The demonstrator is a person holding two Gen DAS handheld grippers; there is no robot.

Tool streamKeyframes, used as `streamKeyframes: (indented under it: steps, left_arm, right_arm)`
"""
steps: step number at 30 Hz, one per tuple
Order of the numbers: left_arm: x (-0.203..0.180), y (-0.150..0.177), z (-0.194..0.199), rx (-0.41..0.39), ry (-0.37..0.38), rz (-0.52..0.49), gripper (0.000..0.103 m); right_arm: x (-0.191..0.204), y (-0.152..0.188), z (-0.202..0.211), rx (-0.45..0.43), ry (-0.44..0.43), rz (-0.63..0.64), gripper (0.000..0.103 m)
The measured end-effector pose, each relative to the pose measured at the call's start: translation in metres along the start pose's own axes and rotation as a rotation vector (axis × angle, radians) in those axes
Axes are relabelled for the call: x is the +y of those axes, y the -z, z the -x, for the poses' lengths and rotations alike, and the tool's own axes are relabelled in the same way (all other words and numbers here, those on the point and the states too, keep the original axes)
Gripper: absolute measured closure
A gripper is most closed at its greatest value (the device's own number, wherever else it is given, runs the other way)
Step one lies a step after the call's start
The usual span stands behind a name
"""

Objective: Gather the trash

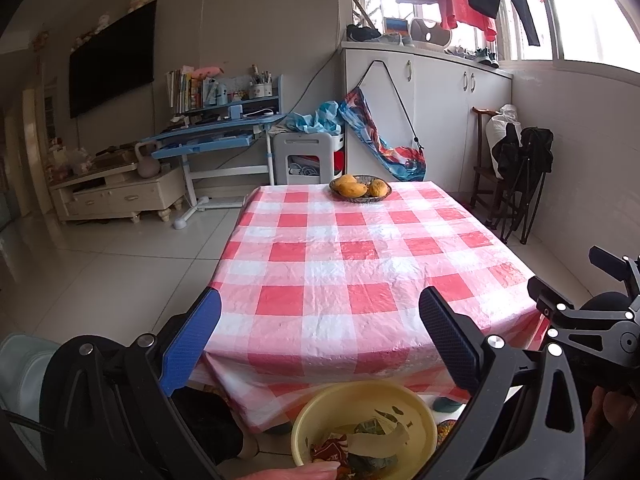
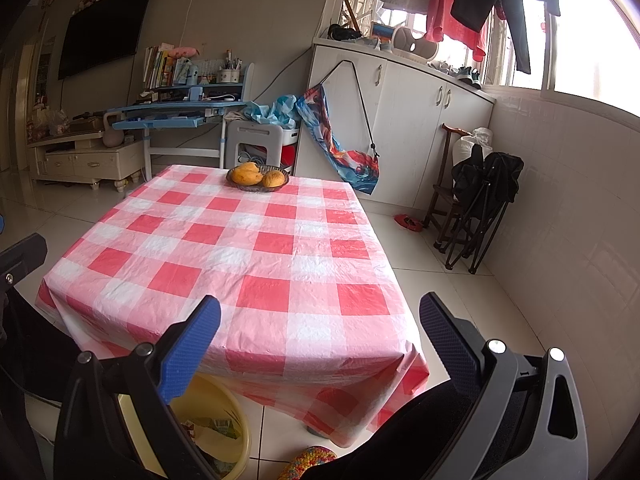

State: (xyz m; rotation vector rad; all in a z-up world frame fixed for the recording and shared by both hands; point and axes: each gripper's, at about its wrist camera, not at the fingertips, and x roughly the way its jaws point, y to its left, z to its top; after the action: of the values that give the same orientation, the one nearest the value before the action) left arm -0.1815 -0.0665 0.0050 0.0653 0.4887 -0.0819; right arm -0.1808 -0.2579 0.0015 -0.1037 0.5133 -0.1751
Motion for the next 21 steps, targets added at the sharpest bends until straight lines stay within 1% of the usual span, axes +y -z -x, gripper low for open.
streamKeyframes:
  steps: [2,5,8,12,15,21]
  left_arm:
    - [0.000,-0.007,0.005,0.006,-0.011,0.004,0.007]
    - [-0.001,-0.018,0.015,0.024,-0.016,0.013,0.007]
    - [-0.005,-0.027,0.024,0.044,-0.008,0.003,0.007]
    - [-0.007,-0.036,0.024,0.072,-0.019,-0.037,0.007]
    - [0.000,-0.040,0.013,0.104,-0.024,-0.023,0.007]
    - [0.014,-0.050,-0.023,0.159,-0.036,0.012,0.007]
  right_arm:
    - [-0.003,-0.003,0.000,0.007,-0.022,-0.017,0.008]
    - [-0.011,-0.015,0.003,0.002,-0.063,-0.075,0.008]
    - [-0.008,-0.028,0.001,-0.008,-0.092,-0.065,0.008]
    - [0.000,-0.039,-0.022,0.030,-0.148,-0.061,0.008]
    - [0.007,-0.050,-0.042,0.049,-0.170,-0.057,0.008]
    - [0.013,-0.069,-0.078,0.065,-0.191,-0.037,0.008]
